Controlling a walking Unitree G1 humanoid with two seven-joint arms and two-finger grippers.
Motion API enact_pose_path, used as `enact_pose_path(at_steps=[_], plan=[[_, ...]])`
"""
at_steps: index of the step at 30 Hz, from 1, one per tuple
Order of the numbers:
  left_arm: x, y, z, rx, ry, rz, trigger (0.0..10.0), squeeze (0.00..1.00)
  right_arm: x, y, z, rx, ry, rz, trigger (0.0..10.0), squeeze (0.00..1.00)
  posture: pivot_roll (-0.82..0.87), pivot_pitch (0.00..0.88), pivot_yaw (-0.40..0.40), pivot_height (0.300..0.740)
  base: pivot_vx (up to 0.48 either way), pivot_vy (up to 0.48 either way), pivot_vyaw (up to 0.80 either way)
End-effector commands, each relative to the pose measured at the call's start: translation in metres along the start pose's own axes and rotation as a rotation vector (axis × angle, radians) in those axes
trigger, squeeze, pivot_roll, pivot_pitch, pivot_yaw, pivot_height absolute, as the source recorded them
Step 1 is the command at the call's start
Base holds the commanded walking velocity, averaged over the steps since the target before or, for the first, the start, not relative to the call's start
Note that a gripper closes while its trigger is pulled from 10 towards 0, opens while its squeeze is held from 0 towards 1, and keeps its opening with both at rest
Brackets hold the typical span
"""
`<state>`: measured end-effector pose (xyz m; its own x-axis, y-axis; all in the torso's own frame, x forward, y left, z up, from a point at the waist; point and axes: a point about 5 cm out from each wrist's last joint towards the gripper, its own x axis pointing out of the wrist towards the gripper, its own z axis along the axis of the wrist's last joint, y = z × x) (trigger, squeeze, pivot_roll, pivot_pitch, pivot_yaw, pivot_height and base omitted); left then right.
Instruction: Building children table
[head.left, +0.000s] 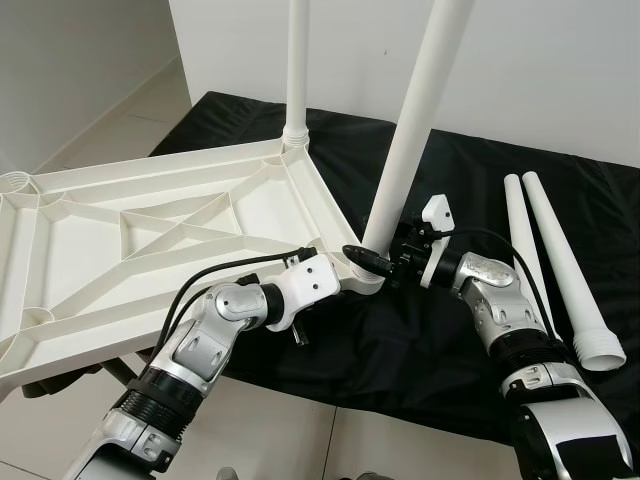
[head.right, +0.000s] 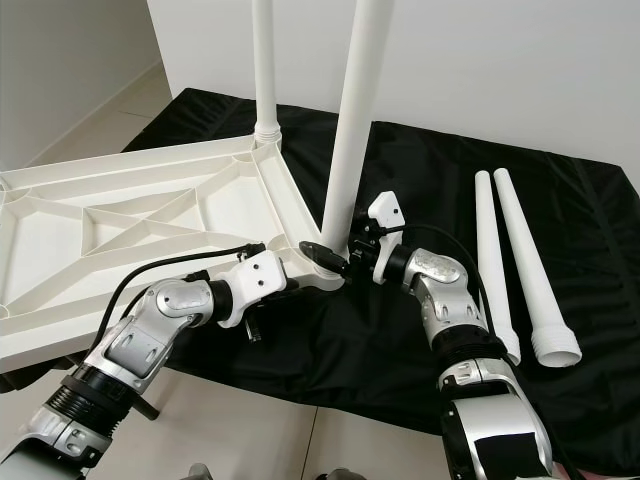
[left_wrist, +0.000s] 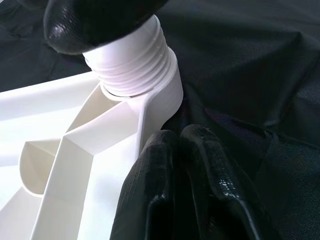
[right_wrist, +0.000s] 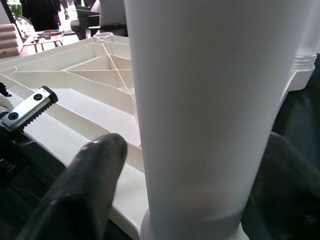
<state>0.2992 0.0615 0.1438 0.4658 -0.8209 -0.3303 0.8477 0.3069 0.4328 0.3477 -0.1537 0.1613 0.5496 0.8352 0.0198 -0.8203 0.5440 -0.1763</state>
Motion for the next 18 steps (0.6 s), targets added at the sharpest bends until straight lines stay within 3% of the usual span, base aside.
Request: enact_pose_path(at_steps=[1, 2, 5, 6, 18], plan=[[0.0008, -0.0038, -0.0008, 0.003, 0.009, -0.019, 10.0, 0.00, -0.0022, -0.0014, -0.0014, 0.003, -0.001, -0.007, 1.8, 0.00, -0.03, 0.041, -0.009, 0.740, 0.000, 0.000, 0.00], [0.0009, -0.0038, -0.0006, 0.003, 0.008, -0.019, 10.0, 0.00, -0.0023, -0.0015, -0.0014, 0.003, 0.002, -0.005, 5.0, 0.00, -0.03, 0.040, -0.009, 0.740, 0.000, 0.000, 0.00], [0.0009, -0.0038, -0.0004, 0.002, 0.007, -0.019, 10.0, 0.00, -0.0024, -0.0015, -0.0014, 0.002, 0.004, -0.004, 5.0, 0.00, -0.03, 0.039, -0.009, 0.740, 0.000, 0.000, 0.00], [0.0010, -0.0038, -0.0002, 0.003, 0.006, -0.019, 10.0, 0.00, -0.0023, -0.0015, -0.0016, 0.004, 0.009, -0.001, 10.0, 0.00, -0.03, 0.037, -0.009, 0.740, 0.000, 0.000, 0.00], [0.0012, -0.0031, 0.0011, 0.006, 0.003, -0.019, 10.0, 0.00, -0.0005, 0.0010, -0.0025, -0.001, 0.018, 0.026, 10.0, 0.00, -0.03, 0.038, -0.008, 0.740, 0.000, 0.000, 0.00]])
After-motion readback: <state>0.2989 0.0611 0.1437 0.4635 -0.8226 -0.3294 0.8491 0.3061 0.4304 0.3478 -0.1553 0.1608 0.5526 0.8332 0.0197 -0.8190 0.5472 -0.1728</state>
